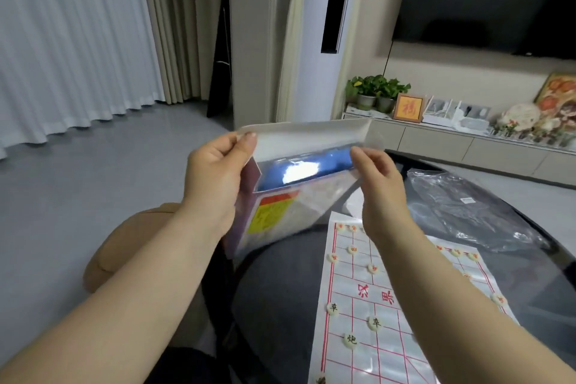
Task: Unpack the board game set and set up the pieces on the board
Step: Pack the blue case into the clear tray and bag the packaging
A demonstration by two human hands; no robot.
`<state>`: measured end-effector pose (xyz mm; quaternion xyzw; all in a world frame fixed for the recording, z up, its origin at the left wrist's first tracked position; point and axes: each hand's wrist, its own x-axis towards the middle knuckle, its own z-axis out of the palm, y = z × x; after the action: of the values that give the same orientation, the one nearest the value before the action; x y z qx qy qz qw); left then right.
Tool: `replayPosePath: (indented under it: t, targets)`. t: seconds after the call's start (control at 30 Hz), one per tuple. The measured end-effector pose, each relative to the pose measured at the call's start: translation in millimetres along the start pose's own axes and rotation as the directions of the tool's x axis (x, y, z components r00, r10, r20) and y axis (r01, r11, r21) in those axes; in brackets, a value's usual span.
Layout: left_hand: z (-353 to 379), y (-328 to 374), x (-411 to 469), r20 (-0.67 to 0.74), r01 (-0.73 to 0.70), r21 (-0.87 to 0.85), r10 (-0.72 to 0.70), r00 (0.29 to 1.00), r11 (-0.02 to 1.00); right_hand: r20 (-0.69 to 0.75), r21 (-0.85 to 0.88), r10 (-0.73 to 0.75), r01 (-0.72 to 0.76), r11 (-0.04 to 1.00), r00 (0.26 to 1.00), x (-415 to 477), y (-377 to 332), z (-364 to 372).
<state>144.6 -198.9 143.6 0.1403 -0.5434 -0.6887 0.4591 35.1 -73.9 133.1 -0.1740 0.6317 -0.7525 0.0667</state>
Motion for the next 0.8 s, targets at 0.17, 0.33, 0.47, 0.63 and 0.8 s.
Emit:
replayPosePath:
  t: [0.17, 0.33, 0.47, 0.63, 0.8]
  targets:
    - [-1, 16, 28, 0.019, 0.118, -0.059, -0.117, 0.993, 0.991, -0.08, -0.075, -0.047, 0.041, 0.996, 0.996, 12, -11, 17]
    - [-14, 11, 26, 0.218, -0.107, 0.215, 0.059, 0.974, 0.971, -0.096, -0.218, -0.126, 0.103, 0.971, 0.987, 17, -13, 24]
    - [-15, 4, 40, 0.117, -0.147, 0.305, 0.117, 0.986, 0.941, -0.063, -0.298, -0.24, 0.212, 0.931, 0.969, 19, -9, 21]
    - [-16, 4, 66, 0.193, -0.072, 0.237, 0.026, 0.981, 0.969, -0.086, -0.17, -0.222, 0.205, 0.964, 0.971, 34, -12, 11]
    - [-17, 2, 85, 0.309, 0.11, 0.12, -0.142, 0.94, 0.987, 0.053, -0.058, -0.069, 0.072, 0.996, 0.996, 51, -14, 13]
